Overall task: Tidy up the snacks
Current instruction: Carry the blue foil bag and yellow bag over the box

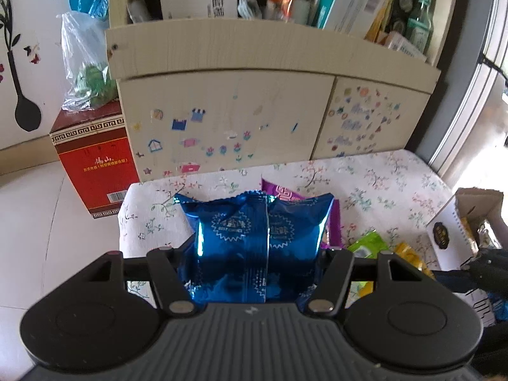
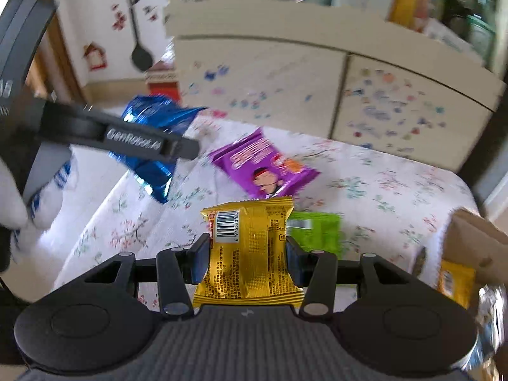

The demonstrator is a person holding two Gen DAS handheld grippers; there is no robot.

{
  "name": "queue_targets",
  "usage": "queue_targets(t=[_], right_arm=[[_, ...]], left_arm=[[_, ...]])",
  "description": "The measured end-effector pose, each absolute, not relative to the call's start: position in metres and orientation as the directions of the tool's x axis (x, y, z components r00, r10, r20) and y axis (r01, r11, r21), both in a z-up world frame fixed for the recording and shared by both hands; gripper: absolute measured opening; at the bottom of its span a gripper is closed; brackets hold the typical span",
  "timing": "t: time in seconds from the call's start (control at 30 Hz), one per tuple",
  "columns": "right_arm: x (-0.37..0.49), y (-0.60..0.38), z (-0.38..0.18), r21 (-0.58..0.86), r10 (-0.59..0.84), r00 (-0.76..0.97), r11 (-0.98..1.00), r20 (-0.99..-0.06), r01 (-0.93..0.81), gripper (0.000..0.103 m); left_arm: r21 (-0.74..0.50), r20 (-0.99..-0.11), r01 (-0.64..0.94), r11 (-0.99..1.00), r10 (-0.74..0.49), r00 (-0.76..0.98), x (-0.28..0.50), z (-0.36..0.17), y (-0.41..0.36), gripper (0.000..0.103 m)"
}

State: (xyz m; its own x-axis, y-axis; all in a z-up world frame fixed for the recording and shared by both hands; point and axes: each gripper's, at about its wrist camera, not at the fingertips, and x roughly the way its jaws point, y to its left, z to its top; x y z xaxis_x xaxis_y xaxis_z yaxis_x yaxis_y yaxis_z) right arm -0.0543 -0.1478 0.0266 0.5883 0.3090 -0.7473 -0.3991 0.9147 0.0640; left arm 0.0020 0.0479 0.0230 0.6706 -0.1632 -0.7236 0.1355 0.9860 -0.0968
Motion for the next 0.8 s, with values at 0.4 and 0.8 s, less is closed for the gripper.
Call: queue_targets(t=[0.4,0.8], right_arm=[[-0.061,-0.184,0.037,0.126,0.236,0.64,0.969,-0.731,-0.213,0.056],[-0.067,-0.201,0.046,0.14,0.203,0.66,0.979,-0.723,-0.147,0.056]], left_arm=[[-0.103,-0.691,0.168,0.98,-0.192,0.697,-0.011,0.039,0.027,0.063],[-0.135,-0.675,0.191,0.972,-0.231,0.701,-0.019,0.045,0.014,0.063]])
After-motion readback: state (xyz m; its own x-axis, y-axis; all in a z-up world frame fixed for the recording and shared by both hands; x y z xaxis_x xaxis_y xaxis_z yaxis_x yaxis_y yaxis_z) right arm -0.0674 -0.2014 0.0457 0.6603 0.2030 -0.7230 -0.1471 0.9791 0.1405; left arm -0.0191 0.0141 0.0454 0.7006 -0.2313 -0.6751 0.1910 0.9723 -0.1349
